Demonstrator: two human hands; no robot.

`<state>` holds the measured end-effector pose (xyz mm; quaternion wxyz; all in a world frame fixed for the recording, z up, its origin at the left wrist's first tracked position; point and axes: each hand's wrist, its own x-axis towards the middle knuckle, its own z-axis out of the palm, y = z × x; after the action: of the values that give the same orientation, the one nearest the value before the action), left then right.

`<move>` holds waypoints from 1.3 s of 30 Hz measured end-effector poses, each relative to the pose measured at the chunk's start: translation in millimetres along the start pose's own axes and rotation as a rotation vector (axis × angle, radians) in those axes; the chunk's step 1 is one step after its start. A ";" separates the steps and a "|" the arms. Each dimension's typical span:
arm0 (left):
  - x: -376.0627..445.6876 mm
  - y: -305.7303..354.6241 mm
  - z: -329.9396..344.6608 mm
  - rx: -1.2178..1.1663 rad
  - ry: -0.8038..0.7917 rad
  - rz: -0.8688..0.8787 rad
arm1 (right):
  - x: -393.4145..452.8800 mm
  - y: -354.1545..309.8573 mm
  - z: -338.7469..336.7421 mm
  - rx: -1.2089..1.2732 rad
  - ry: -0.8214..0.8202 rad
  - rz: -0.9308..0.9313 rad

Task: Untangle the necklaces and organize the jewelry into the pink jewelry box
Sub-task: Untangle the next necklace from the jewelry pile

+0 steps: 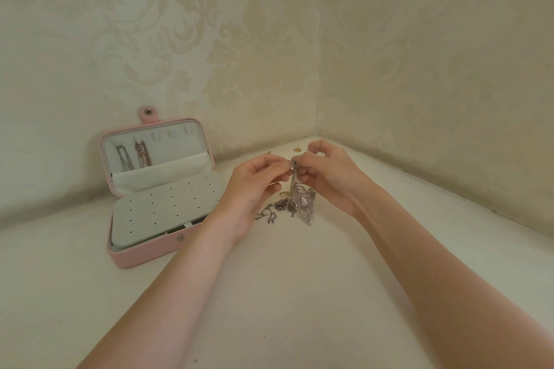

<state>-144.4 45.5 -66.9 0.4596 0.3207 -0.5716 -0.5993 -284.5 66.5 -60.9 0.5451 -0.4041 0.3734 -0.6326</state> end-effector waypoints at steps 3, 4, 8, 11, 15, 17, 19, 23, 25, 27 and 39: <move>0.3 -0.1 -0.3 0.077 0.024 0.096 | 0.7 0.1 -0.2 0.013 0.003 -0.016; 0.5 -0.2 -0.4 0.171 0.022 0.166 | 1.0 0.5 -1.1 0.002 0.010 -0.017; 1.9 -3.9 2.6 0.551 0.009 0.377 | 0.3 1.6 -3.4 -0.074 0.043 -0.013; 2.1 -8.9 2.1 0.638 0.025 0.402 | -2.3 2.3 -1.1 -0.231 0.014 -0.010; 4.0 -9.8 -1.9 0.641 0.023 0.388 | -5.6 -1.4 -3.3 -0.248 -0.055 0.030; 4.1 -9.0 -2.6 0.623 0.001 0.372 | -6.9 -5.1 -6.3 -0.230 -0.098 0.045; 3.8 -8.1 -3.1 0.618 -0.044 0.359 | -8.3 -7.3 -8.7 -0.251 -0.135 0.072; 2.2 -2.4 -2.1 0.521 -0.107 0.311 | -8.7 -9.6 -10.8 -0.172 -0.132 0.122; 1.5 0.0 -1.3 0.442 -0.074 0.255 | -7.8 -8.8 -8.5 -0.083 -0.117 0.128; 1.1 -0.2 -0.8 0.341 -0.040 0.190 | -6.6 -6.6 -5.3 -0.017 -0.097 0.118; 3.3 -7.4 -0.7 0.309 0.183 0.179 | -8.4 -0.8 7.1 -0.365 -0.016 0.019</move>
<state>-146.3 41.6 -73.8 0.5064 0.3886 -0.6389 -0.4295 -277.6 74.7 -58.3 0.4718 -0.4976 0.4814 -0.5459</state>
